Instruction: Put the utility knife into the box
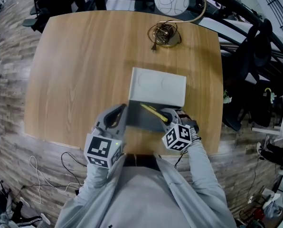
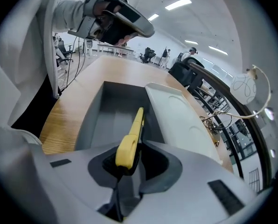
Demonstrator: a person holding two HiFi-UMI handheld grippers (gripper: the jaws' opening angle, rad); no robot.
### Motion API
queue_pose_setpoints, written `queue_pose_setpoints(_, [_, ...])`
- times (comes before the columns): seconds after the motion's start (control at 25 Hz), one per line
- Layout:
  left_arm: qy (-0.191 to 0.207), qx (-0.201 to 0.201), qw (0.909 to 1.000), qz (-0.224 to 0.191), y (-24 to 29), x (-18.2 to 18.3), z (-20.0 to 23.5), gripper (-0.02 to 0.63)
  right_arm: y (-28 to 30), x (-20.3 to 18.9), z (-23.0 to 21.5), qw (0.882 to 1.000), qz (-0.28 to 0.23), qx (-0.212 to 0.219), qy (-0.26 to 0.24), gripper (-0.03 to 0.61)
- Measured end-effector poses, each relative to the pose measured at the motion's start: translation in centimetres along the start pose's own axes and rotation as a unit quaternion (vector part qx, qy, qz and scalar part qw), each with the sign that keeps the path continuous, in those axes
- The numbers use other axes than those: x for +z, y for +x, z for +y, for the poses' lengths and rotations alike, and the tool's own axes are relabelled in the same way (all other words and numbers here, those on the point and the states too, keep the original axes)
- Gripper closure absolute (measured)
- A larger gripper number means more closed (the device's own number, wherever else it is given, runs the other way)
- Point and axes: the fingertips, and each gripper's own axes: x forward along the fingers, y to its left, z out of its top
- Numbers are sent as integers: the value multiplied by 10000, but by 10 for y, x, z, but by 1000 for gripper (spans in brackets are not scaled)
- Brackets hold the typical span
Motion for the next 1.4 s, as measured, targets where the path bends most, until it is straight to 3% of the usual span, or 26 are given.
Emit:
queue_pose_setpoints(0.16, [-32,-15,9999,120,-2,-6,-1,595,1,-2,1,9990,143,233,357,490])
queue_pose_setpoints(0.44, [-32,21,10000,-57,-2,2,-1,595,-1,1,4,9978,115,323,569,468])
queue_pose_setpoints(1.12, [29,-61,10000,-50,0,7,-6,595,-12,8,-2,9930,-172,147,1163,468])
queue_pose_setpoints(1.4, [110,-66,9998,-122,-3,15,-7,595,-28,21,-17,9856,-547,-134,1595,468])
